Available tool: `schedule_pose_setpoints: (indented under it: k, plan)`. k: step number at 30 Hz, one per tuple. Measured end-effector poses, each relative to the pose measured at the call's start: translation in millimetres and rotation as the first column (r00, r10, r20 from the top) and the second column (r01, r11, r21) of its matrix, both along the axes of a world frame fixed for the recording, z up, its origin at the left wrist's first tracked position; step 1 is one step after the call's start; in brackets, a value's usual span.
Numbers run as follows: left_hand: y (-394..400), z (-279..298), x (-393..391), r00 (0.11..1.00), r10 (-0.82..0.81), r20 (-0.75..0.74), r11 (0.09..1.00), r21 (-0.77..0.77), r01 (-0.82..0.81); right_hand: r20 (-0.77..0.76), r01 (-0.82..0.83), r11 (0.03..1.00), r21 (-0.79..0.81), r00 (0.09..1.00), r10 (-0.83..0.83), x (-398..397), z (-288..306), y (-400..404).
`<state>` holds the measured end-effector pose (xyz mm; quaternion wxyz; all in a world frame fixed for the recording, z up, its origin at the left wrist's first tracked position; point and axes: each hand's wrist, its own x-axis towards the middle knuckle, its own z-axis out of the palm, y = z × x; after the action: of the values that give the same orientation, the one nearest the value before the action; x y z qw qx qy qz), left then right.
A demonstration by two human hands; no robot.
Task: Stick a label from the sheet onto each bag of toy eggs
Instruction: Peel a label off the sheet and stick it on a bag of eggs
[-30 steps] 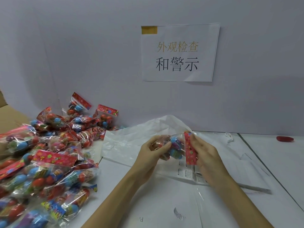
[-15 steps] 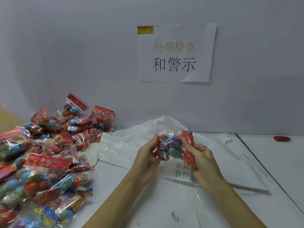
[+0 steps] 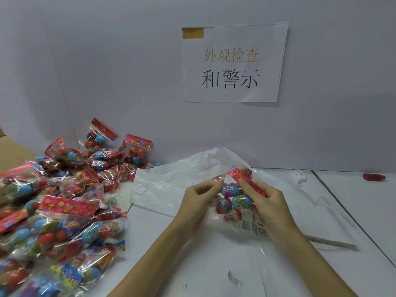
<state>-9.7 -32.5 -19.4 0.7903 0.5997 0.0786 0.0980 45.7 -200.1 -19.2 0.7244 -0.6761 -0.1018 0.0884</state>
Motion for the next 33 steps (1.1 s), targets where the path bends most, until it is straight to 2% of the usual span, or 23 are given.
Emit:
schedule_pose_setpoints:
  k: [2, 5, 7, 9, 12, 15, 16, 19, 20, 21, 23, 24, 29, 33]
  plan:
    - [0.0, -2.3, 0.9, 0.995, 0.097, 0.017, 0.994, 0.048, -0.097, 0.009, 0.051, 0.998, 0.023, 0.999, -0.051, 0.1, -2.2, 0.2]
    - [6.6, -5.0, 5.1, 0.940, 0.336, 0.050, 0.940, 0.049, -0.338, 0.111, 0.156, 0.987, 0.051, 0.981, -0.160, 6.0, -2.3, -4.3]
    - [13.6, -6.4, 6.5, 0.885, 0.461, 0.059, 0.884, 0.058, -0.464, -0.005, 0.031, 0.977, 0.209, 1.000, -0.031, 10.3, -2.6, -6.0]
    - [15.8, -5.4, 5.6, 0.863, 0.497, 0.095, 0.861, 0.071, -0.504, -0.046, -0.167, 0.955, 0.245, 0.982, 0.183, 8.7, -2.1, -4.0]
    - [9.6, -4.0, 2.5, 0.922, 0.321, 0.215, 0.921, 0.158, -0.357, 0.011, -0.321, 0.938, 0.131, 0.947, 0.322, 2.6, -6.2, 2.5]
    - [0.6, -1.8, -0.7, 0.963, 0.061, 0.261, 0.972, 0.205, -0.117, 0.031, -0.259, 0.964, 0.062, 0.966, 0.257, 0.1, -7.9, 5.7]
    - [-1.2, -0.4, 0.5, 0.960, 0.069, 0.270, 0.969, 0.211, -0.129, 0.046, -0.214, 0.976, 0.040, 0.976, 0.212, 1.4, -7.0, 4.7]
    - [-0.2, 1.3, 3.0, 0.918, 0.305, 0.256, 0.893, 0.258, -0.368, 0.045, -0.200, 0.980, -0.018, 0.979, 0.201, 0.9, -5.0, 2.2]
    - [2.6, 0.2, 2.7, 0.923, 0.326, 0.206, 0.875, 0.304, -0.377, 0.034, -0.217, 0.975, -0.055, 0.975, 0.219, 0.1, -4.9, 3.1]
    - [6.1, -0.1, 1.8, 0.953, 0.274, 0.126, 0.892, 0.338, -0.301, 0.020, -0.231, 0.969, -0.086, 0.972, 0.233, -0.3, -4.9, 4.3]
    - [11.3, 0.3, -0.5, 0.998, 0.069, 0.011, 0.968, 0.241, -0.070, 0.006, -0.253, 0.964, -0.079, 0.967, 0.254, -1.6, -4.7, 6.2]
    - [13.0, 0.7, -1.3, 1.000, 0.020, 0.022, 0.984, 0.177, -0.023, 0.012, -0.259, 0.964, -0.061, 0.965, 0.260, -2.4, -3.9, 6.6]
    - [15.8, 5.9, -0.6, 0.980, 0.182, 0.083, 0.981, 0.055, -0.187, 0.004, -0.235, 0.968, -0.086, 0.972, 0.236, -1.7, -5.4, 2.3]
    - [13.2, 5.9, -1.7, 0.980, 0.190, 0.054, 0.973, -0.141, -0.180, 0.010, -0.295, 0.951, -0.089, 0.955, 0.297, -4.0, -4.4, 3.0]
